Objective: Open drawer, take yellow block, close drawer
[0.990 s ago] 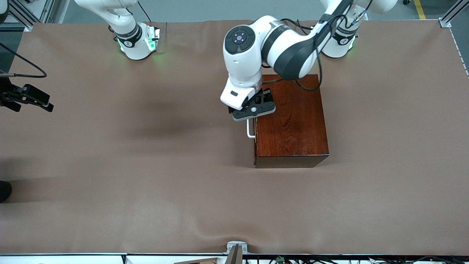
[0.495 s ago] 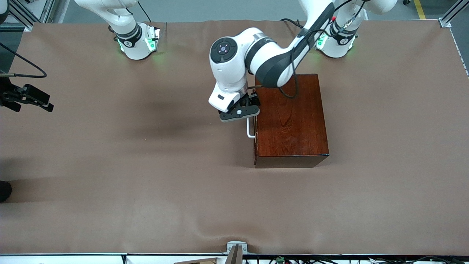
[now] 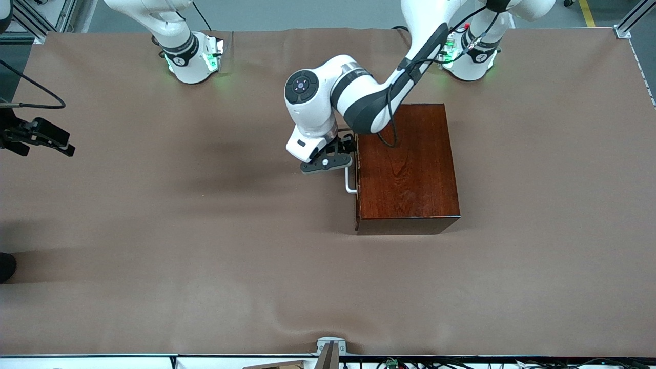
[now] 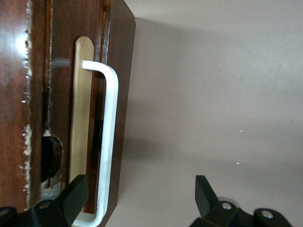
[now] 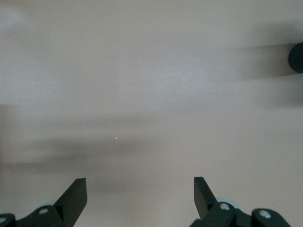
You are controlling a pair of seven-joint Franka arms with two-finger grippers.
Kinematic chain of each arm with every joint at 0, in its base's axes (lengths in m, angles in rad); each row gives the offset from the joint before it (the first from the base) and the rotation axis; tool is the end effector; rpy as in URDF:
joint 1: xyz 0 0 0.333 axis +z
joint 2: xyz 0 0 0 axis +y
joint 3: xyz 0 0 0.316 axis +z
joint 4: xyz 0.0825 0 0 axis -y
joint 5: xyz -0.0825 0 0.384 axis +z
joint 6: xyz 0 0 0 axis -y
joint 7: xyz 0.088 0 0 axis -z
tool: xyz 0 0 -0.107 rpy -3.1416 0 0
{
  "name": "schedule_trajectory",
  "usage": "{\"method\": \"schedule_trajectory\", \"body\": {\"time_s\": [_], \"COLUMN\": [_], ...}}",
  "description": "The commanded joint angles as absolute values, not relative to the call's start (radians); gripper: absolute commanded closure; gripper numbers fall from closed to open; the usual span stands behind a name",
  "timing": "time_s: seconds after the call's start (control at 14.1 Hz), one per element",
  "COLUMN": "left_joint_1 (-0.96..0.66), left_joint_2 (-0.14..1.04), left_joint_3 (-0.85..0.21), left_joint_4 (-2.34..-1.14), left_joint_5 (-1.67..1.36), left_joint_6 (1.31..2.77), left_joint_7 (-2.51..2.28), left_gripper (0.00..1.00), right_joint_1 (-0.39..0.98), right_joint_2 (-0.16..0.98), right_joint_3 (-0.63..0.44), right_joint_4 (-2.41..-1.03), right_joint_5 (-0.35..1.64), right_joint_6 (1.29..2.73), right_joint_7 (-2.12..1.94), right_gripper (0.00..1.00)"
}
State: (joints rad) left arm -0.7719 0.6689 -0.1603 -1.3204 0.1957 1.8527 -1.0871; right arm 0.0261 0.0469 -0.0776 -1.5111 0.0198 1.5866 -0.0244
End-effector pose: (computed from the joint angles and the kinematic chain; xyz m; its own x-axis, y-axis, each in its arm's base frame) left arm 0.4597 -0.5521 0.3354 0.9933 0.1149 0.0111 0.1152 -0.9817 -0.1513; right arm 0.5705 -0.0262 0.6278 0.9992 -0.0272 0.0291 -0.0268 -0.9995 -0.0154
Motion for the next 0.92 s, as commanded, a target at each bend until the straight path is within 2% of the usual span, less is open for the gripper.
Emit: {"method": "schedule_trajectory", "body": {"time_s": [0.0,0.57,0.85], "left_joint_1": [-0.791,-0.792,-0.788], "left_joint_2": [0.701,0.741,0.756], "left_joint_3": [-0.153,-0.152,-0.150], "left_joint_4": [-1.295,-1.293,-1.292], "left_joint_5": [0.284,0.291,0.291], "left_joint_6": [1.852,1.856,1.936], "left_joint_7": [-1.098,-1.097,-1.109], "left_gripper": [0.00,0.00,0.00], "right_joint_1": [0.021,0.021,0.021], "right_joint_2": [0.031,0.031,0.031], "right_joint_3": [-0.072,-0.072,-0.072], "right_joint_4": [-1.525,-1.525,-1.525], "right_joint_5": [0.012,0.012,0.012], "right_joint_6": [1.586,1.585,1.585], "right_joint_7": [-0.028,-0.028,-0.028], "right_gripper": [0.00,0.00,0.00]}}
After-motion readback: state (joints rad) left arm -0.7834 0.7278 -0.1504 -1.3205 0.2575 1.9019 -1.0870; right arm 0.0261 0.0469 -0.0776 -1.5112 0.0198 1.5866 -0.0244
